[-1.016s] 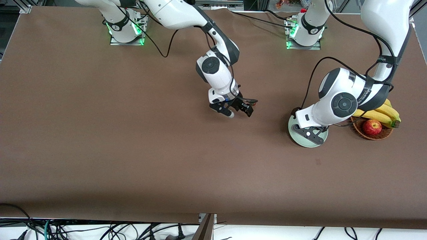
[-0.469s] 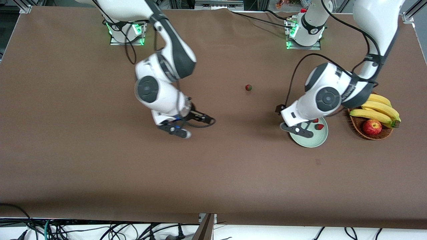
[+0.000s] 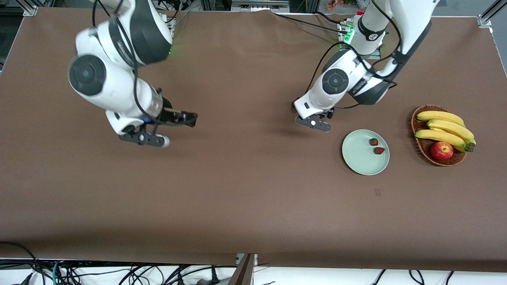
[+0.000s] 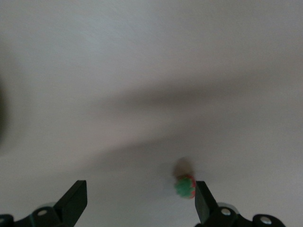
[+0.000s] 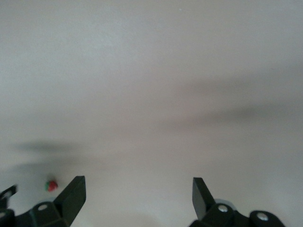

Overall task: Collect all strawberries into plate
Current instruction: 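Grasp the third strawberry with the left gripper while the right gripper withdraws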

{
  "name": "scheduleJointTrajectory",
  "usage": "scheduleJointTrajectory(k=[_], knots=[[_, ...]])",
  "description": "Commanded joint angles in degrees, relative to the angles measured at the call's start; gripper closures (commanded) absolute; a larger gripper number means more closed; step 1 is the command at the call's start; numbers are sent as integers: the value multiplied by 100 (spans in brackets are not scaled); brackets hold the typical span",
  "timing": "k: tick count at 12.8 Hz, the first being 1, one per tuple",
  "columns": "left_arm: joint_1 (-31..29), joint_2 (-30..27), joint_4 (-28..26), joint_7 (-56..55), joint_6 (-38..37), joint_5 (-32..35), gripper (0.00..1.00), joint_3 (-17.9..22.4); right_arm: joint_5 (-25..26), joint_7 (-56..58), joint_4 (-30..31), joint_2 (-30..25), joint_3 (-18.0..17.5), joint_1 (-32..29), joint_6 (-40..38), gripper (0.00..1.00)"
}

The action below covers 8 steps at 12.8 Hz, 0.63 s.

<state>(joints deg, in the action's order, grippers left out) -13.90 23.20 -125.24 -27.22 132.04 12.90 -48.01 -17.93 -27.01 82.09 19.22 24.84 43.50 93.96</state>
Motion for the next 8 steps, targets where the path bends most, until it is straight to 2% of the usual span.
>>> scheduleJointTrajectory(k=[1, 2, 4, 5, 7, 8], knots=[[333, -71, -764, -431, 901, -86, 0, 11, 578, 371, 1105, -1198, -338, -173, 17, 1], [648, 78, -774, -746, 1016, -25, 0, 46, 719, 511, 1377, -1532, -757, -662, 8, 1], [748, 350, -765, -916, 1297, 254, 0, 90, 1009, 888, 1887, -2165, -1873, -1875, -1, 1], [748, 447, -774, -942, 1298, 639, 0, 143, 1159, 1108, 2134, -2455, -2156, -2246, -9, 1], [748, 711, -765, -1187, 1333, 1378, 0, 292, 1213, 1818, 2390, -2782, -2483, -3027, -219, 1], [766, 712, -757, -1354, 1325, 1590, 6, 292, 1317, 2144, 2347, -2792, -2502, -3214, -377, 0]])
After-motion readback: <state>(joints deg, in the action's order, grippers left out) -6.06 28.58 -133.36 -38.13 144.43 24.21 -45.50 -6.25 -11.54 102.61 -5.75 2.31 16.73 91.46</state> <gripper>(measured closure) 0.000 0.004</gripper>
